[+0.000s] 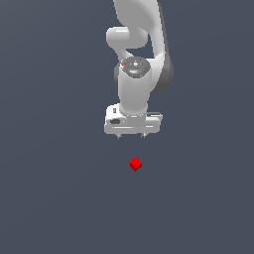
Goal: Pick up the red cube and move it to a goal position.
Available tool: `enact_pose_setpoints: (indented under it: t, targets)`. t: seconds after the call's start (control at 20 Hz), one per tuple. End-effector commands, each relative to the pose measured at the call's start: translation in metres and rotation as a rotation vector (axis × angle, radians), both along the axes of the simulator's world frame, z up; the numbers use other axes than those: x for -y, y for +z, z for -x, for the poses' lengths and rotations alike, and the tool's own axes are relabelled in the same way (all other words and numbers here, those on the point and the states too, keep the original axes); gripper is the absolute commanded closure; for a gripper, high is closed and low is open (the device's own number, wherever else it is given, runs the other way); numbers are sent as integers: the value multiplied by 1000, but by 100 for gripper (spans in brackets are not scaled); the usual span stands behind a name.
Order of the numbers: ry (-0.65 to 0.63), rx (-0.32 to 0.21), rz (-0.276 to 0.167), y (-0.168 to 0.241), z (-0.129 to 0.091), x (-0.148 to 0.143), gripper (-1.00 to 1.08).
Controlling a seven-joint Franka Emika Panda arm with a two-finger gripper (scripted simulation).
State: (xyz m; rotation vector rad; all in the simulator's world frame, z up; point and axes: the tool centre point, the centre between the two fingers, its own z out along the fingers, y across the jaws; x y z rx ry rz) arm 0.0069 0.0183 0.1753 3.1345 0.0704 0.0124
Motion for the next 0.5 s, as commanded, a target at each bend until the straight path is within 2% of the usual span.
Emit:
enact_pose_setpoints:
  t: [0.0,0.45]
  targets:
    - [0,0,0,0,0,0,-92]
    - [57,-1,-1,-14,-5,0,-92]
